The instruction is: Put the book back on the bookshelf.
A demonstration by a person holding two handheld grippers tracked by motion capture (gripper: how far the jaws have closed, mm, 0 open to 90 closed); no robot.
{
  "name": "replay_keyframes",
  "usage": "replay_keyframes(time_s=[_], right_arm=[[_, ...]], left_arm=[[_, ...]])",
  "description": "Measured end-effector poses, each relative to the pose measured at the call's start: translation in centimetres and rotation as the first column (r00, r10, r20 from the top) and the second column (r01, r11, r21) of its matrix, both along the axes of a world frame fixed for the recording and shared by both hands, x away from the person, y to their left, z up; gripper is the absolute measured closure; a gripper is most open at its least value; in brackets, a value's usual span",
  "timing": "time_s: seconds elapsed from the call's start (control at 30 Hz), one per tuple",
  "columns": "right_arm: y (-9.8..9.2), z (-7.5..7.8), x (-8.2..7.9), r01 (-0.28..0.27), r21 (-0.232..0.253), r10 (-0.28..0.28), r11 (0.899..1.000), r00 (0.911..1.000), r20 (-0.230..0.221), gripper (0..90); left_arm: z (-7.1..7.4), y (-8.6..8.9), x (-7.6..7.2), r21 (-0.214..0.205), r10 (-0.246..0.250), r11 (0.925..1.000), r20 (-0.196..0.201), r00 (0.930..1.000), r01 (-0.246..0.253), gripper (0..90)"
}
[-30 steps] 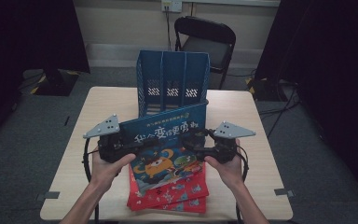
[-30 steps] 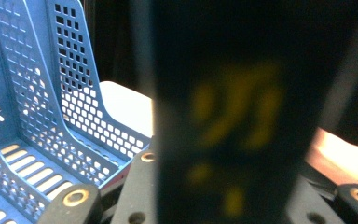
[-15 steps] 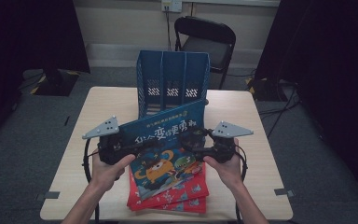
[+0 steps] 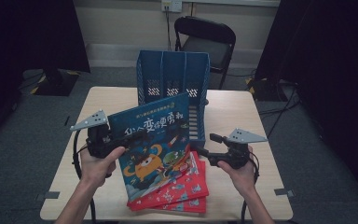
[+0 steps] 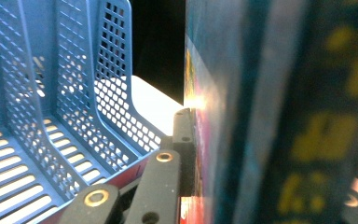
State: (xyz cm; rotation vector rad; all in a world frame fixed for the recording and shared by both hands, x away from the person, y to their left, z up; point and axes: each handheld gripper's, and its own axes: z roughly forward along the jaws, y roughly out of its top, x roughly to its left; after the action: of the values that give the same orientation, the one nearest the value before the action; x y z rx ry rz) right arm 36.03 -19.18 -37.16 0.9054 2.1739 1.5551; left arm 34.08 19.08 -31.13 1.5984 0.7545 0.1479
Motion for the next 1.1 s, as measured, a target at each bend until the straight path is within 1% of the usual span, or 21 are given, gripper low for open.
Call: replay_keyframes(time_s=[0.07, 0.1, 0.17, 0.23, 0.3, 0.4, 0.43, 0.53, 0.57, 0.6, 0.67, 0.77, 0.83, 0.93, 1.1], right_arm=[[-0.2, -0.1, 0.0, 0.004, 0.001, -0.004, 1.000, 1.0000, -0.002, 28.5], [-0.2, -0.1, 0.0, 0.006, 0.000, -0.006, 1.000, 1.0000, -0.002, 28.5], [-0.3, -0.2, 0.0, 0.008, 0.000, -0.008, 1.000, 1.0000, -0.005, 28.5], [-0.4, -0.4, 0.0, 0.011, -0.008, -0.011, 1.000, 0.9999, -0.009, 28.4], [-0.5, -0.5, 0.0, 0.015, -0.014, -0.015, 1.000, 0.9998, -0.016, 28.2], [-0.7, -0.7, 0.0, 0.021, -0.015, -0.021, 1.000, 0.9996, -0.019, 28.2], [-0.7, -0.7, 0.1, 0.022, -0.015, -0.023, 1.000, 0.9995, -0.020, 28.1], [-0.7, -0.7, 0.0, 0.023, -0.016, -0.023, 1.000, 0.9995, -0.019, 28.1], [-0.7, -0.7, 0.0, 0.022, -0.015, -0.023, 1.000, 0.9996, -0.019, 28.1], [-0.7, -0.7, 0.0, 0.021, -0.016, -0.021, 1.000, 0.9996, -0.018, 28.1], [-0.7, -0.7, 0.0, 0.021, -0.017, -0.022, 1.000, 0.9996, -0.018, 28.1], [-0.8, -0.7, 0.0, 0.022, -0.018, -0.022, 1.000, 0.9996, -0.018, 28.0], [-0.8, -0.8, 0.1, 0.022, -0.019, -0.022, 1.000, 0.9995, -0.023, 27.9], [-1.0, -1.1, 0.1, 0.010, -0.047, -0.012, 0.999, 0.9990, -0.042, 27.0], [-1.6, -1.8, -0.2, 0.016, -0.060, -0.020, 0.998, 0.9982, -0.057, 26.7]], left_arm=[[0.1, 0.2, 0.0, 0.005, 0.010, 0.9999, -0.001, 0.9999, -0.010, 83.3], [0.3, 0.4, 0.0, 0.012, 0.014, 0.9998, -0.010, 0.9999, -0.014, 83.3], [0.4, 0.6, 0.0, 0.010, 0.047, 0.9988, -0.028, 0.9985, -0.047, 83.4], [0.5, 0.9, 0.0, 0.006, 0.064, 0.9979, -0.015, 0.9978, -0.064, 83.3], [0.6, 1.1, -0.1, 0.014, 0.080, 0.9967, -0.005, 0.9968, -0.080, 83.3], [1.0, 1.1, -0.4, 0.034, 0.088, 0.9955, 0.026, 0.9957, -0.089, 83.3], [1.2, 1.1, -0.5, 0.047, 0.085, 0.9951, 0.036, 0.9957, -0.087, 83.3], [1.6, 1.1, -0.6, 0.057, 0.082, 0.9948, 0.042, 0.9958, -0.084, 83.3], [1.7, 1.1, -0.6, 0.051, 0.084, 0.9950, 0.040, 0.9957, -0.086, 83.3], [1.7, 1.1, -0.6, 0.056, 0.082, 0.9948, 0.044, 0.9956, -0.085, 83.3], [1.8, 1.2, -0.5, 0.058, 0.088, 0.9943, 0.039, 0.9953, -0.090, 83.3], [2.2, 1.3, -0.7, 0.077, 0.090, 0.9926, 0.050, 0.9947, -0.094, 83.4], [2.4, 1.5, -0.8, 0.071, 0.105, 0.9916, 0.057, 0.9929, -0.109, 83.3], [2.7, 1.8, -0.8, 0.059, 0.106, 0.9922, 0.067, 0.9921, -0.110, 83.3], [3.0, 2.2, -0.7, 0.047, 0.120, 0.9913, 0.066, 0.9906, -0.123, 83.3]])
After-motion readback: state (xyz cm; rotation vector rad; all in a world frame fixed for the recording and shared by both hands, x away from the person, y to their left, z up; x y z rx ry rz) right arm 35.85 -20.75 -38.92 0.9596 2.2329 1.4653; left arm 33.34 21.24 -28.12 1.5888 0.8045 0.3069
